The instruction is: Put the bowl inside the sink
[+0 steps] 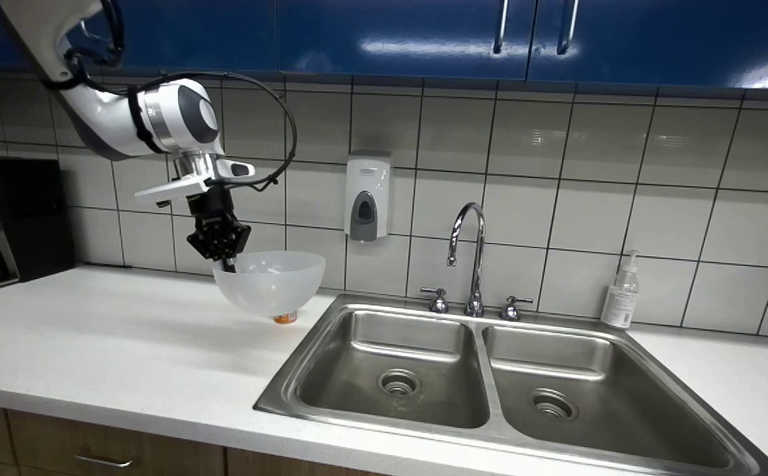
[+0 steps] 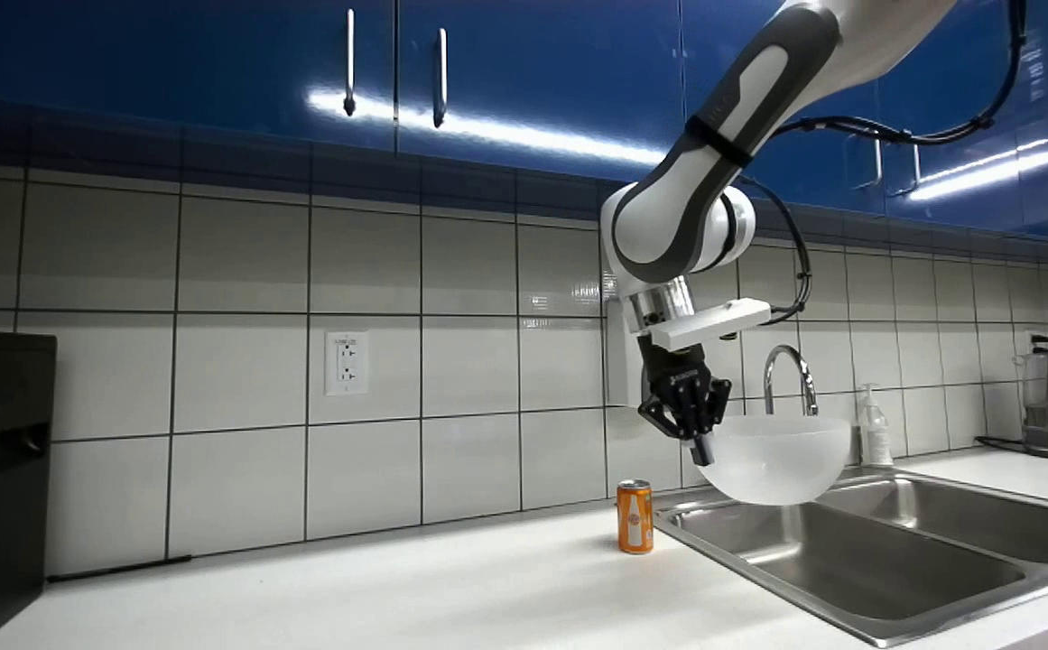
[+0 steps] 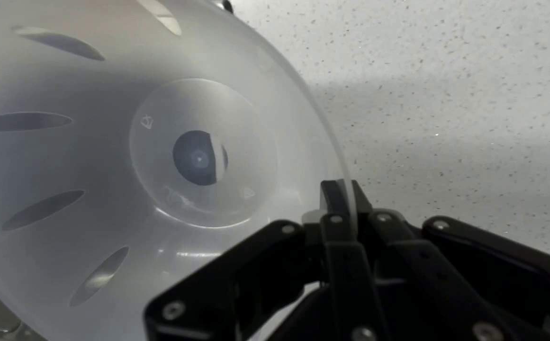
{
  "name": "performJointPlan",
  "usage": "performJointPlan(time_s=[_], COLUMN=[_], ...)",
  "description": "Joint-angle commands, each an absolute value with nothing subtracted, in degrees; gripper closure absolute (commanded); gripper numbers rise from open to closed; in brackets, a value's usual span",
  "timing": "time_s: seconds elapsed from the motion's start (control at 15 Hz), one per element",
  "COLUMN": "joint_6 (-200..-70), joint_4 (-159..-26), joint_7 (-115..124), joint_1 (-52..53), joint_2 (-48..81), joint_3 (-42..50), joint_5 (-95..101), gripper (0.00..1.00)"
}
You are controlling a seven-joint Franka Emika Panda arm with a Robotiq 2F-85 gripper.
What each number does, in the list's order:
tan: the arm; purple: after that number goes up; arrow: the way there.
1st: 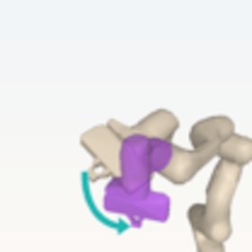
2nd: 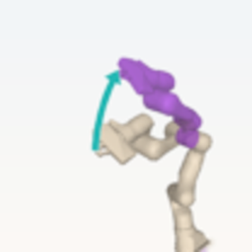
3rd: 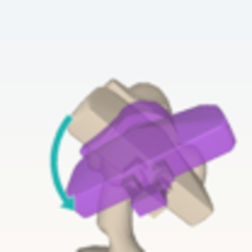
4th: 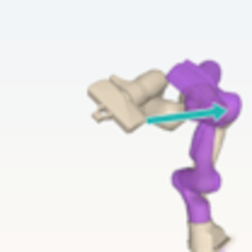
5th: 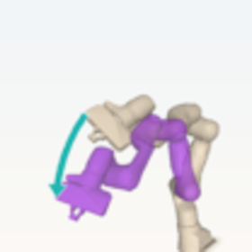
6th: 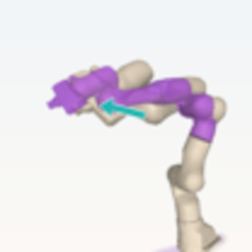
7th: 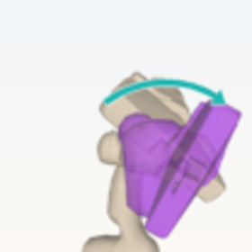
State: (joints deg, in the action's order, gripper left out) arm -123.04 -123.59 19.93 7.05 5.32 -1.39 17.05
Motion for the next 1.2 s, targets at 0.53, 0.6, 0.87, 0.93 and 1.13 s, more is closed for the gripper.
performJointPlan(time_s=[0.53,0.6,0.87,0.93,1.13], joint_6=[-126.36,-126.88,-129.15,-129.92,-131.81], joint_4=[-121.55,-120.88,-114.52,-112.44,-105.75], joint_7=[2.99,1.71,-3.09,-4.33,-8.01], joint_1=[-0.81,-1.44,-4.46,-5.21,-7.13], joint_2=[8.34,9.34,16.70,18.96,25.70], joint_3=[3.42,3.95,6.77,7.34,7.85], joint_5=[17.16,17.44,18.20,17.90,16.74], gripper=[0.99,0.99,0.99,0.99,0.99])
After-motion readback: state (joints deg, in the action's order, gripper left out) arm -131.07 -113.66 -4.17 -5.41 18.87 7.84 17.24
